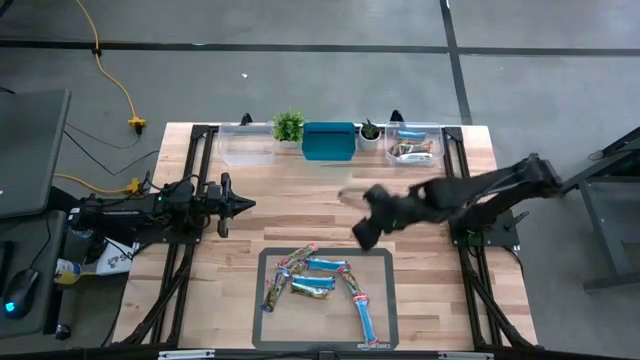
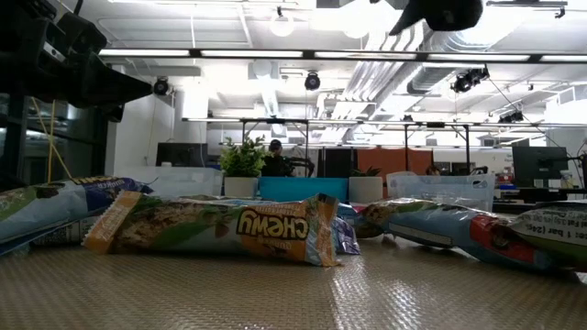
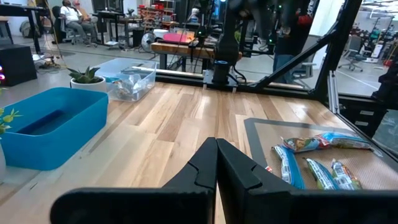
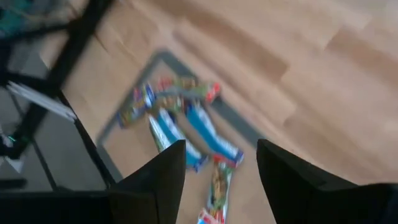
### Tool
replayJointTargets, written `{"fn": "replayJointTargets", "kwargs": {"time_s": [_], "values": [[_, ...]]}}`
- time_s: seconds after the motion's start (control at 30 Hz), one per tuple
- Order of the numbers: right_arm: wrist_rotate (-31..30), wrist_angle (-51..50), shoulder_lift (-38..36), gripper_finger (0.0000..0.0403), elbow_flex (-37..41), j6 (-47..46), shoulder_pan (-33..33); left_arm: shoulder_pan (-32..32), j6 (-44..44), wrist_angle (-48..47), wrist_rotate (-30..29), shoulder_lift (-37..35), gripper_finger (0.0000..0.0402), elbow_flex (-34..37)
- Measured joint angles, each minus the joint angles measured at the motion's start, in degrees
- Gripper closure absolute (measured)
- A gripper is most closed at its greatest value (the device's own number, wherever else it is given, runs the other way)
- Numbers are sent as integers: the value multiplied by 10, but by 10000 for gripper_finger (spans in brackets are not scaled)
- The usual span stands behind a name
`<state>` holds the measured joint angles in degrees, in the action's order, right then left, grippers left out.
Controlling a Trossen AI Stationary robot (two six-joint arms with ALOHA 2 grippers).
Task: Pick and place Granola Bars by type
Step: Put the red granola bar into the blue bin
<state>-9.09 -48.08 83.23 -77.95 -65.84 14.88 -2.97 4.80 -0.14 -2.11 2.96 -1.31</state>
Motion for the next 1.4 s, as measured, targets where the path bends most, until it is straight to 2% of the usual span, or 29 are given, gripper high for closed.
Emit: {"fn": "replayJointTargets", "kwargs": {"time_s": [0.17, 0.3, 0.53, 1.07, 1.4], "values": [[27, 8, 87, 222, 0, -71, 45, 0, 0, 0, 0, 0, 400, 0], [71, 14, 157, 222, 0, -153, 65, 0, 0, 0, 0, 0, 400, 0], [120, 84, 237, 222, 0, -165, 75, 0, 0, 0, 0, 0, 400, 0], [140, 76, 257, 220, 0, -125, 82, 0, 0, 0, 0, 0, 400, 0], [145, 74, 270, 185, 0, -111, 83, 0, 0, 0, 0, 0, 400, 0]]}}
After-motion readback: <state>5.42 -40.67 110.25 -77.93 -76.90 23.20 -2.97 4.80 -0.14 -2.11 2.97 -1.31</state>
